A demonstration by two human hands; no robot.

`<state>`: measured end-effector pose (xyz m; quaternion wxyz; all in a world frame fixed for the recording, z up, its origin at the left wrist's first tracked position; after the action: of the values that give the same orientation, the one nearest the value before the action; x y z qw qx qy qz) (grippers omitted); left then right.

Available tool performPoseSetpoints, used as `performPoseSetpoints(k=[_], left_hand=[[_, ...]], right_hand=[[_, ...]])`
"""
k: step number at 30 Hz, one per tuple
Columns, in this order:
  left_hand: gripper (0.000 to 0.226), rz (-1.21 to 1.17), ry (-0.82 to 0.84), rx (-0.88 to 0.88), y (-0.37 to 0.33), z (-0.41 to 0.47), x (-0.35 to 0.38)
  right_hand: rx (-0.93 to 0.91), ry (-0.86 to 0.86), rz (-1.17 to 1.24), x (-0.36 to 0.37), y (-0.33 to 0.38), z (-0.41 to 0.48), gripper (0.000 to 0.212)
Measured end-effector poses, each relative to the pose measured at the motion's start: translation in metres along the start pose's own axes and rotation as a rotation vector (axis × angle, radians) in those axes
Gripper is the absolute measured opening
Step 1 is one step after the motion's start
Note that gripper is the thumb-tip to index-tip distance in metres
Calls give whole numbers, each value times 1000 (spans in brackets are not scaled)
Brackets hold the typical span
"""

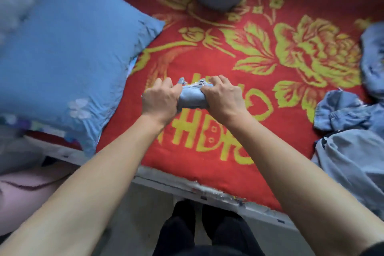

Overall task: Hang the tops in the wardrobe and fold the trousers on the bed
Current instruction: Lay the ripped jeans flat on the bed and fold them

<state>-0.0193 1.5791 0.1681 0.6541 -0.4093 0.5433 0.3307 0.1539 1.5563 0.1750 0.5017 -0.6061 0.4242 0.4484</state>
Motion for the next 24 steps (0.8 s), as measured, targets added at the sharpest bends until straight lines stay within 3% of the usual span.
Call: performPoseSetpoints(k=[8,12,15,20,24], left_hand=[[28,162,-373,-142,31,-60,-190],[65,212,-444,-307,25,-117,-243],[68,237,-466,-419,9,-173,-257],[42,233,-428,-660,-12,-284,-265],[44,269,-446,-825,-24,-377,-289]], right_hand=[[-164,-354,2,-188,41,-6,31],[-274,-482,47,-238,63,-33,36],[-400,-501,102,-250,84,-64,42],[-677,-478,147,-252,144,-122,51],[-849,-482,195,-275,203,-180,50]])
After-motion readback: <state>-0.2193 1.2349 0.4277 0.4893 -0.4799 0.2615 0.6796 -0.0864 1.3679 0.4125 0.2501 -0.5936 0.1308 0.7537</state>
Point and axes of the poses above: each hand's wrist, its own z-axis towards the middle knuckle, its own x-axis out of the palm, y = z × x, the point moved 1 cm from there along z, towards the middle knuckle, and after that the axes turned 12 degrees about -z, right-handed, at the moved point
